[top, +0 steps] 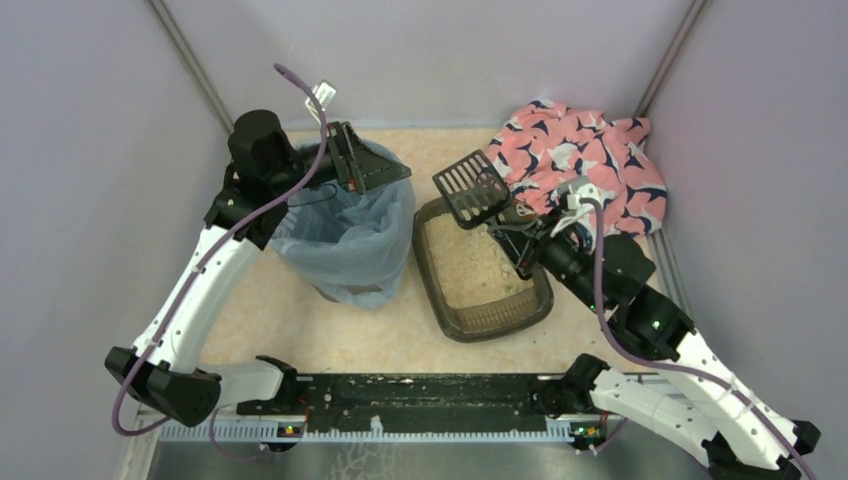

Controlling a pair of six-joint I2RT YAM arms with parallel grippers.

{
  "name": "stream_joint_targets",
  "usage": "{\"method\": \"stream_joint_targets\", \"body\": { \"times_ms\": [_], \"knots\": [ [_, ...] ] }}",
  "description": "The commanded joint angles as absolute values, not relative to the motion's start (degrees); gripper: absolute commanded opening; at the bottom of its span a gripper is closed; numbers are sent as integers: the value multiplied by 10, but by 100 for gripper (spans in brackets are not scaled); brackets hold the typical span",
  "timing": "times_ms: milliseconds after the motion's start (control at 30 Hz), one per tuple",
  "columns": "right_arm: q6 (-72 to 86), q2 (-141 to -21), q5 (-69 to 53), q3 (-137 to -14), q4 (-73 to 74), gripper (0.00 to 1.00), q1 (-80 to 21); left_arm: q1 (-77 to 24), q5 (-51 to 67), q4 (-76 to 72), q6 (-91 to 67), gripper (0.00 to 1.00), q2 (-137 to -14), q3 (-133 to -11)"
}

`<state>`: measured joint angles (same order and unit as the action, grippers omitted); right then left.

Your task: Clean the litter box

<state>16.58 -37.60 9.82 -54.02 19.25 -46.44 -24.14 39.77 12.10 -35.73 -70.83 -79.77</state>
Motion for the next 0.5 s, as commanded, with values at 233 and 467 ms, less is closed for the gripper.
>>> {"method": "stream_joint_targets", "body": {
  "times_ms": [233, 467],
  "knots": [
    [119, -376, -135, -560, 116, 0, -463, -247, 606, -59, -499, 99, -740, -764],
    [114, -409, -175, -561, 110, 0, -464, -264, 623, -80, -514, 98, -748, -710]
  ]
}}
